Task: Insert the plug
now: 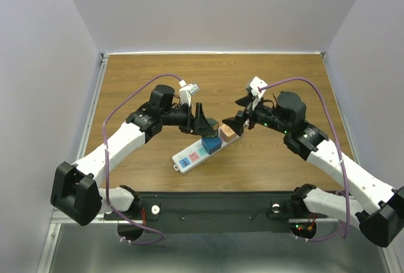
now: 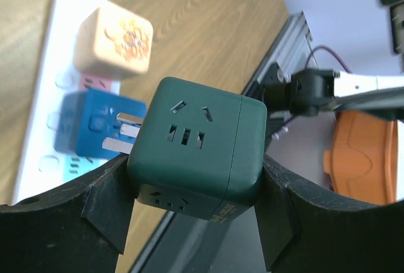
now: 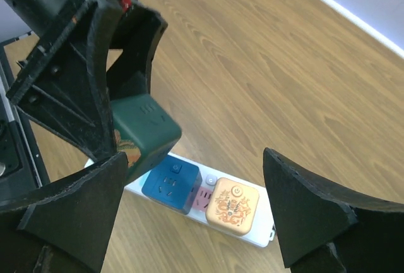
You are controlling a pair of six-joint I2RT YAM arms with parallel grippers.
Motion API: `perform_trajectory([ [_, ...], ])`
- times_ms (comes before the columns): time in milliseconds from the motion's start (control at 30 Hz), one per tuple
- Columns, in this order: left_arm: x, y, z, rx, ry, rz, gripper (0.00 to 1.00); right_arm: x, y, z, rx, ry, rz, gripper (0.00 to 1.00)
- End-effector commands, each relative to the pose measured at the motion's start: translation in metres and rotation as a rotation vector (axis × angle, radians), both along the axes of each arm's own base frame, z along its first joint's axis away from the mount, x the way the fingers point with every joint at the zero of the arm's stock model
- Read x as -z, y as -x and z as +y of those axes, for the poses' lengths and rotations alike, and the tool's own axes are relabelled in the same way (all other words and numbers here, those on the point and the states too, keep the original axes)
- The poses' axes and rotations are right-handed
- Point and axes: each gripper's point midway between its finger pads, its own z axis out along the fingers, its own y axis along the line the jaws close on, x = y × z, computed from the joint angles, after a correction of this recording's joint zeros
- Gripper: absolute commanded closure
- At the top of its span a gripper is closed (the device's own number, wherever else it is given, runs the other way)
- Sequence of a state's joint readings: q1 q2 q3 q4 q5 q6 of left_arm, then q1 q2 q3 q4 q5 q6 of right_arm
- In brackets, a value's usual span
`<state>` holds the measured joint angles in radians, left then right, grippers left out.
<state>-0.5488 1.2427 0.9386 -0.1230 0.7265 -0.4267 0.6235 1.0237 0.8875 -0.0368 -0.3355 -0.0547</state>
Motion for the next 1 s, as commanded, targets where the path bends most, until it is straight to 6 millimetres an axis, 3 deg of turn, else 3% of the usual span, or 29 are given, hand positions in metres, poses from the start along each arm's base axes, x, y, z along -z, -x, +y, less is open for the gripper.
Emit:
perform_trajectory([
  [0,-0.014,0.016,-0.003,0.100,0.039,0.016,1.00,-0.045,0.012,0.001,-0.044,-0.032,-0.117,0.08],
  [267,-0.011,0.033,-0.008,0.235,0.096,0.116,1.00,-0.005,0.034,0.039,-0.108,0.139,-0.056,0.08],
  [367,-0.015,0.036,-0.009,0.273,0.105,0.126,1.00,0.009,0.051,0.055,-0.135,0.196,-0.057,0.08],
  [667,-0.010,0.037,-0.005,0.301,0.081,0.163,1.00,0.031,0.065,0.068,-0.146,0.289,-0.064,0.08],
  [833,-0.012,0.043,-0.005,0.319,0.101,0.183,1.00,0.053,0.059,0.068,-0.083,0.384,-0.081,0.10],
  [967,-0.013,0.046,-0.004,0.324,0.110,0.187,1.00,0.059,0.060,0.073,-0.083,0.412,-0.088,0.11],
])
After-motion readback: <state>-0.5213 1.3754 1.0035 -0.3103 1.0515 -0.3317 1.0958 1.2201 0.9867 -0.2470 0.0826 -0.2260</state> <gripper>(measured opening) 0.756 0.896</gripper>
